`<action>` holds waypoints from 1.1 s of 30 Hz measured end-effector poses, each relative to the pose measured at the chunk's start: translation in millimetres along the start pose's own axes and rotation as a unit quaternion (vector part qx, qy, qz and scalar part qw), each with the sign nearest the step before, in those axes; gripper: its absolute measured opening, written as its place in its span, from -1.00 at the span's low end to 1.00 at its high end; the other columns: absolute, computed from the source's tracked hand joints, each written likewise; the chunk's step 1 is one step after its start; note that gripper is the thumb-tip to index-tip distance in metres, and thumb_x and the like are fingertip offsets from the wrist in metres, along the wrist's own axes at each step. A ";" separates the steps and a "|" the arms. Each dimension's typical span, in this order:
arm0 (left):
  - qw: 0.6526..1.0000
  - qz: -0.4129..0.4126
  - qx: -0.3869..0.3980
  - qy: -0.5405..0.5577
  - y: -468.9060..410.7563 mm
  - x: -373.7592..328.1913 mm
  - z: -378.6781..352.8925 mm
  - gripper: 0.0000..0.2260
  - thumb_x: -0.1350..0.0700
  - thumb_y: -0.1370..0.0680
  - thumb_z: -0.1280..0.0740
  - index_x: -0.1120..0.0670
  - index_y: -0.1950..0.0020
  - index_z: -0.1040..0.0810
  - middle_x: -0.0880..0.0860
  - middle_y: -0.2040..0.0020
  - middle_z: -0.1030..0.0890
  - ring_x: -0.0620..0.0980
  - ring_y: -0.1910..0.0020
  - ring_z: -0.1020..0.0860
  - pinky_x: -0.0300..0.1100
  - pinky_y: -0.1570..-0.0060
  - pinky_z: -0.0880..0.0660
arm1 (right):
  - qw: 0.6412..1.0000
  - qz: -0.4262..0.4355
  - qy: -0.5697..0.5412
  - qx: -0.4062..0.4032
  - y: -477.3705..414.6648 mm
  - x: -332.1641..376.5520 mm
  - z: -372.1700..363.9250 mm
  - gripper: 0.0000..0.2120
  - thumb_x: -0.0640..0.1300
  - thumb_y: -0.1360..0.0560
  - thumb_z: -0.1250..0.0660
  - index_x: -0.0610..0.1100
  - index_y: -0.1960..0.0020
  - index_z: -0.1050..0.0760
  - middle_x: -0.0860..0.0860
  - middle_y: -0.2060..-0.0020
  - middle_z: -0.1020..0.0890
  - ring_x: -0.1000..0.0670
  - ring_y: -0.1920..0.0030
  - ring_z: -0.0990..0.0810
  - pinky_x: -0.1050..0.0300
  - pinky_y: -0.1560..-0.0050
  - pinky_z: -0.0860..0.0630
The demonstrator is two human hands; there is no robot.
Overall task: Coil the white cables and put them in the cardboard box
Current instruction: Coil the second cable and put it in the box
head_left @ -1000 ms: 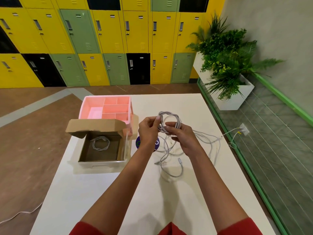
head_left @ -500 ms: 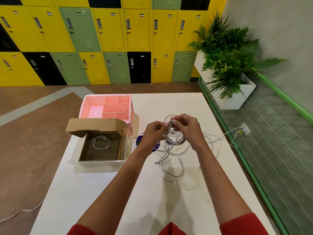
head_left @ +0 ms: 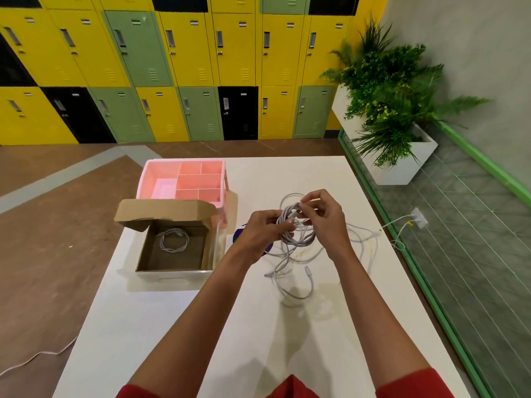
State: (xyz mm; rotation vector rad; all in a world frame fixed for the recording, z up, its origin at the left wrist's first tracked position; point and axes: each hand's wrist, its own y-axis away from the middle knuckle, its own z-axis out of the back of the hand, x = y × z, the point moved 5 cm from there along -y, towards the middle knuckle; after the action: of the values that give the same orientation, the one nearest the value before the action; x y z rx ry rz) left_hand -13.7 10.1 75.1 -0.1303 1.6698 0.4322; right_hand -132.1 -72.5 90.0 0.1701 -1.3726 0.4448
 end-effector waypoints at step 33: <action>0.924 -0.188 -0.175 -0.283 3.8 -4.2 0.7 -0.88 0.28 -0.61 -0.21 0.22 0.03 -0.54 0.13 0.16 -0.60 0.00 0.25 -0.56 -0.30 0.22 -0.46 | 0.996 0.072 0.051 -0.030 23.7 4.0 -7.1 -0.99 -0.21 -0.53 -0.35 -0.14 0.06 -0.53 0.09 0.18 -0.59 0.17 0.28 -0.53 0.37 0.29 -0.39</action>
State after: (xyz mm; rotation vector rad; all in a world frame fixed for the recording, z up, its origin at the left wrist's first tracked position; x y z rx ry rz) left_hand -13.7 13.2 80.0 -0.5317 0.9567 0.4217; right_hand -134.7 -47.6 89.2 -0.0017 -1.3018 0.5252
